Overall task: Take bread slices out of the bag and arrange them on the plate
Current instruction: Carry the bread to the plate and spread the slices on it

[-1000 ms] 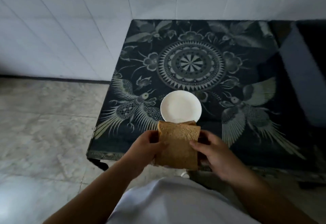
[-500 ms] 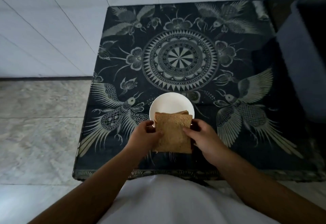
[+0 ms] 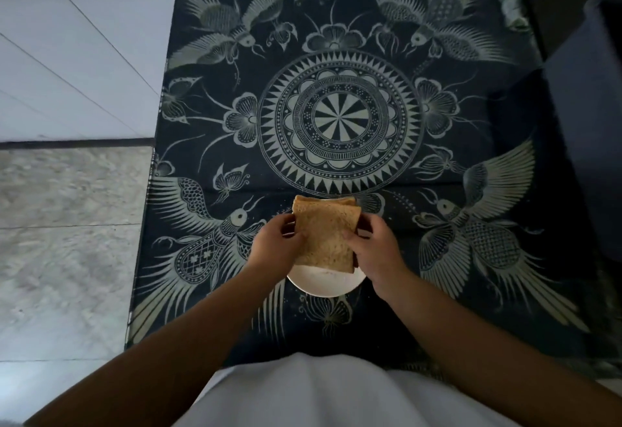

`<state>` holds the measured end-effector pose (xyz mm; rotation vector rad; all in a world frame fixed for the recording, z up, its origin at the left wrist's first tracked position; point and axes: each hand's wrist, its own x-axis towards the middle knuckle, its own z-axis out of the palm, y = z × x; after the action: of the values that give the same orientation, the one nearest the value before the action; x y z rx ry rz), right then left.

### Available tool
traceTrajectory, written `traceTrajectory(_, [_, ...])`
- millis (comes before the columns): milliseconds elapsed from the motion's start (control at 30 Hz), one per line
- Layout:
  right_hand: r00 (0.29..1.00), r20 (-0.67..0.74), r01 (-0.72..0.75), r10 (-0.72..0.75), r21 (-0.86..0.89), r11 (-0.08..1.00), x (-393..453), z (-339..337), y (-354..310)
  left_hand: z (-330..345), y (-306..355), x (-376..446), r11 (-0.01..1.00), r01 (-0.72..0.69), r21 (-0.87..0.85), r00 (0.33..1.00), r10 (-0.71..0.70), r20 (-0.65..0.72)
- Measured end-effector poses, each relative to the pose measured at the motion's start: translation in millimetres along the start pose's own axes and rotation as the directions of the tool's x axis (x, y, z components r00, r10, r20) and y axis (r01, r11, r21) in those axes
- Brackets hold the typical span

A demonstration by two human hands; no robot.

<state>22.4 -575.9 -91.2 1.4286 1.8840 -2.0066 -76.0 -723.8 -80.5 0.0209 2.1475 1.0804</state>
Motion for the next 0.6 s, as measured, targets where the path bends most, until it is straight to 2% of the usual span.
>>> traceTrajectory(233, [0.997,-0.059,0.028,-0.040,-0.194,0.981,19.4,4.1,-2.8,9.5,-0.3,16.3,1.000,-0.004,0.018,1.000,0.004,-0.023])
traceTrajectory(600, [0.999,-0.012,0.038,-0.044,-0.318,0.947,14.8,7.1,-2.7,22.3,-5.1,16.3,0.998,-0.011,0.061,0.998,0.015,-0.065])
